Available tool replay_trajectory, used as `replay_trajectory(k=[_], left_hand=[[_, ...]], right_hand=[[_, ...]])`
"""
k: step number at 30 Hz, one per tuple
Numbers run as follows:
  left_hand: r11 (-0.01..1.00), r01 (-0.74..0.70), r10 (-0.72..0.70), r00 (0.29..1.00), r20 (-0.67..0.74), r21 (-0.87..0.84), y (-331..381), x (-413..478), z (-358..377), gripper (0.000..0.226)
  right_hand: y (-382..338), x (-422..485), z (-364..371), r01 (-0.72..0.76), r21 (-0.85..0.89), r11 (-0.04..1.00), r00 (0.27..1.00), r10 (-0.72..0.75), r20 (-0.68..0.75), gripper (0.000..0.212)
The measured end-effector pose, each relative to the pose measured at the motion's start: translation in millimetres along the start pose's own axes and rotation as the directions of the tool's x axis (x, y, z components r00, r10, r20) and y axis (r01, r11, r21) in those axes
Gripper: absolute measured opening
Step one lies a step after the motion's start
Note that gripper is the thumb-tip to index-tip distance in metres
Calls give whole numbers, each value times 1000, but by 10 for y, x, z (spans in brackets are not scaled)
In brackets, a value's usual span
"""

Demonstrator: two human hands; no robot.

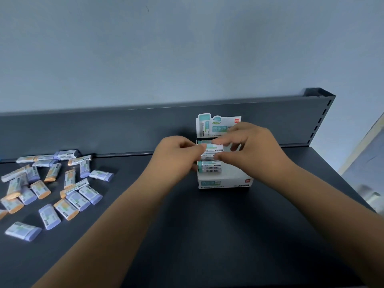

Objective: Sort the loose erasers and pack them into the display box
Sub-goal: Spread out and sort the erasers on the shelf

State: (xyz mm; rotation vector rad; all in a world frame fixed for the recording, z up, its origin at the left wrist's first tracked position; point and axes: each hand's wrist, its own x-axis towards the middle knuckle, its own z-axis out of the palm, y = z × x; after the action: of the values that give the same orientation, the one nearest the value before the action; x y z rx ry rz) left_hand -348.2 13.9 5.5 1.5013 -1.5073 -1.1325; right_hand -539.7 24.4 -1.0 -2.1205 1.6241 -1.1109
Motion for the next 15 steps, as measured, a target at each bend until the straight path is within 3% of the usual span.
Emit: replay_trajectory(k=[3, 7, 12, 15], left_hand=[[960, -180, 196, 979, -54, 216, -117, 35, -20, 6], [877, -256, 280, 960, 0, 406, -180, 91, 13, 10], [930, -193, 199, 980, 11, 312, -223, 160, 97, 30], [922, -187, 197, 980, 3, 339, -262, 182, 138, 31]], right_hand=[[97, 16, 4, -51, -79, 996, 997, 55, 50, 31], [123, 16, 81, -52, -194, 980, 988, 78, 131, 32], [134, -16, 172, 14, -221, 975, 992, 14, 125, 30], [147, -51, 211, 35, -218, 975, 994, -12, 105, 28]])
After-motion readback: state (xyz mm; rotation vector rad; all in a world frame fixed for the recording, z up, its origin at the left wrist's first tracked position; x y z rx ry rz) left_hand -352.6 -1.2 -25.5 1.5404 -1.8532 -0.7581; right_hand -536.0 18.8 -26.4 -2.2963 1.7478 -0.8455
